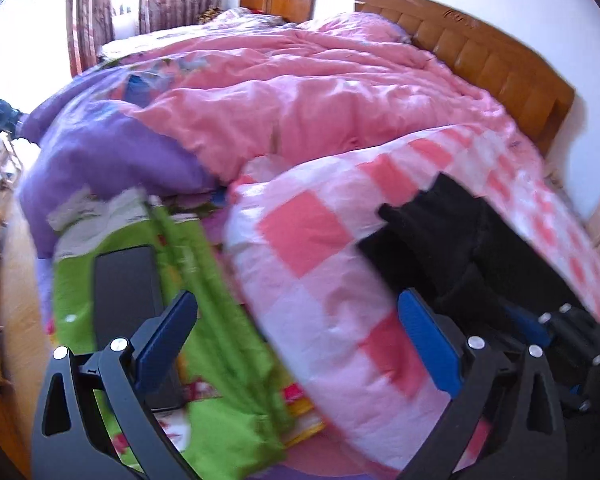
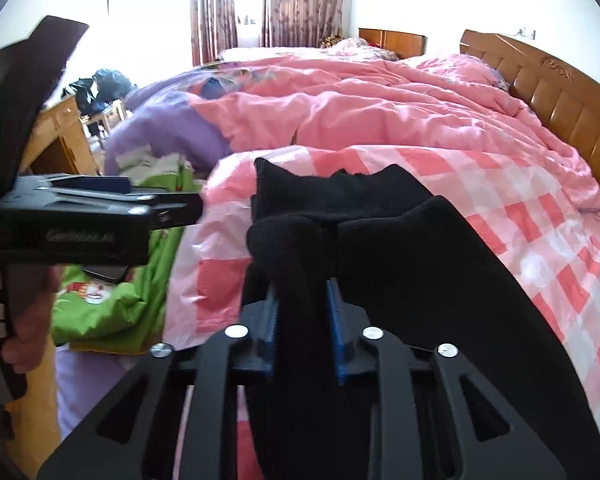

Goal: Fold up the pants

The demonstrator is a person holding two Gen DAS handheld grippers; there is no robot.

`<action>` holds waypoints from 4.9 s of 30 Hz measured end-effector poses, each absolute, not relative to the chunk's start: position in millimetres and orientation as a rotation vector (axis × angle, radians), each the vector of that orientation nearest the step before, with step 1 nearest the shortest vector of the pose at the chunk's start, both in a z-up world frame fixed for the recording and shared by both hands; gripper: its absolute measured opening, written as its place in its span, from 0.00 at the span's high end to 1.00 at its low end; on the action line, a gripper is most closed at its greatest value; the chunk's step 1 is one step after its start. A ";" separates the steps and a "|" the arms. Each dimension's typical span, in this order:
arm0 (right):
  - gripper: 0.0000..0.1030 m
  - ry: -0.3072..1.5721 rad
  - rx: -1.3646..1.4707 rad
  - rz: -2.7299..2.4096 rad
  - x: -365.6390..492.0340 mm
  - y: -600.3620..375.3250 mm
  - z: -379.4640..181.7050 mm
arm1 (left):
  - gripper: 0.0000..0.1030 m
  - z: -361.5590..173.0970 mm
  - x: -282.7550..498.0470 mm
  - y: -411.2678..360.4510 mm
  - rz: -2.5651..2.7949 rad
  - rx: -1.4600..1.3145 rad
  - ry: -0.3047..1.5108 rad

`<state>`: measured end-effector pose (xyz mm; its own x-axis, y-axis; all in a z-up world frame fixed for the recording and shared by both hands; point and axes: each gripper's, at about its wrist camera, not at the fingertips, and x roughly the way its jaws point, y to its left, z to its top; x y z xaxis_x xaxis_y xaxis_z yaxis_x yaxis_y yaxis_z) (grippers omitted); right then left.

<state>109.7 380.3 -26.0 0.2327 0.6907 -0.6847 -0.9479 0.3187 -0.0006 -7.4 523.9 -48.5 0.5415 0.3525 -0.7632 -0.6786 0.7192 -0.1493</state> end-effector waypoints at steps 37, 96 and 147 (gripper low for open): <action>0.10 0.902 -0.475 0.833 171.9 165.1 -48.1 | 0.01 -89.7 144.5 400.6 0.465 0.057 0.922; 0.05 0.798 -0.241 0.262 122.0 -103.6 -12.7 | 0.02 -31.5 103.2 303.7 0.202 -0.185 0.667; 0.05 0.720 -0.187 0.634 136.8 69.8 -1.1 | 0.86 53.3 57.1 284.1 0.145 -0.009 0.468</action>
<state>136.8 69.8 -1.1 0.5756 0.4757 -0.6652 -0.5996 0.7986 0.0522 57.1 284.1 53.3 0.8822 0.1370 -0.4505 -0.1413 0.9897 0.0242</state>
